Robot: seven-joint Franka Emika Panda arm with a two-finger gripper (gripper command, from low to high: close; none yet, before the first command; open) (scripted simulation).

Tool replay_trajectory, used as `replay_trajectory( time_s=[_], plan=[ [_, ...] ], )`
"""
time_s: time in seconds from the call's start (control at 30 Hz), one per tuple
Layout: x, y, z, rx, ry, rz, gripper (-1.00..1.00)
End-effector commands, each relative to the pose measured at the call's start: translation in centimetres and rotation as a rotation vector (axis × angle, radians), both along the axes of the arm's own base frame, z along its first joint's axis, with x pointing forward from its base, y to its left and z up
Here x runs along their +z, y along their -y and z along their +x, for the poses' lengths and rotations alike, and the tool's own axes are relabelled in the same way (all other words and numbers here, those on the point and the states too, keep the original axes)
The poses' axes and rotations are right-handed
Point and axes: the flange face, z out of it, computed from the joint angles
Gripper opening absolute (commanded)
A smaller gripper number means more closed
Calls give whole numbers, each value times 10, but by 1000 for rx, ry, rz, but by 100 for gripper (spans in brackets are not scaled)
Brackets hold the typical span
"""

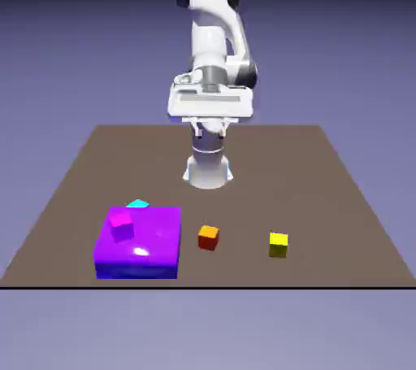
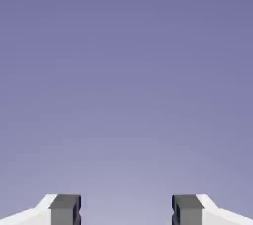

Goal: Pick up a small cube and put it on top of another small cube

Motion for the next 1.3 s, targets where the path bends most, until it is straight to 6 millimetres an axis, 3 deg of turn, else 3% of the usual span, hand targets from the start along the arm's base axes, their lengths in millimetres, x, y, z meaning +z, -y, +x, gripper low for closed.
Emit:
replay_trajectory(
  time_s=[0.0,0.27,0.57,0.77,0.83,1.1,1.13,1.17,1.27],
  plan=[
    [-11,-2,4,40,-37,-17,0],
    [-107,-24,19,378,-327,-181,0],
    [-208,-37,9,773,-639,-421,0],
    [-255,-30,-3,1026,-840,-609,0],
    [-257,-29,-4,1036,-848,-617,0],
    [-325,-17,-7,1036,-848,-617,0],
    [-325,-17,-7,1036,-848,-617,-100],
    [-325,-17,-7,1036,-848,-617,-100],
    [-295,-23,-3,1035,-845,-625,-100]
  ],
)
